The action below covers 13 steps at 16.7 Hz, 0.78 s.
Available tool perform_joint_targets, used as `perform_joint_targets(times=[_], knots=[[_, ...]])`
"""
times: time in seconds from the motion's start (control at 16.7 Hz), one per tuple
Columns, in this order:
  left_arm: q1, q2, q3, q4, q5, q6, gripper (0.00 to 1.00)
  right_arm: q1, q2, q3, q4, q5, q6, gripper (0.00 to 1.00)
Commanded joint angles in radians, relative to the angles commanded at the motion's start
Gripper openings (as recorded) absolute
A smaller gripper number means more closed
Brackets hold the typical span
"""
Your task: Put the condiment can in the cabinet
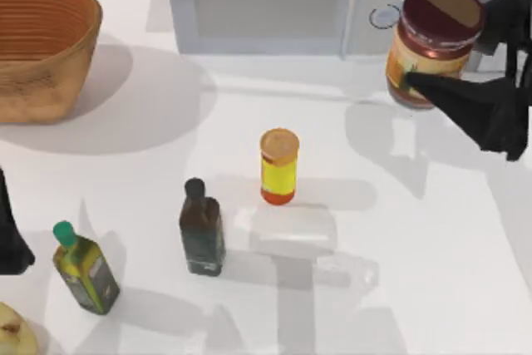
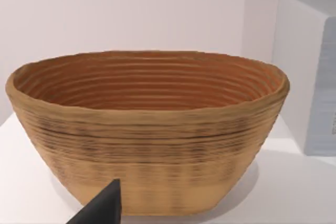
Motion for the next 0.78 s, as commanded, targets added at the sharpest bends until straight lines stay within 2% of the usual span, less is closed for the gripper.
perform_joint_targets(times=[0.3, 0.78], knots=[[0.000, 0.000, 0.000, 0.000, 0.000, 0.000, 1.00, -0.032, -0.373, -0.148, -0.221, 0.261, -0.023, 0.00], [0.000, 0.000, 0.000, 0.000, 0.000, 0.000, 1.00, -0.090, -0.819, -0.375, -0.542, 0.633, -0.033, 0.00]])
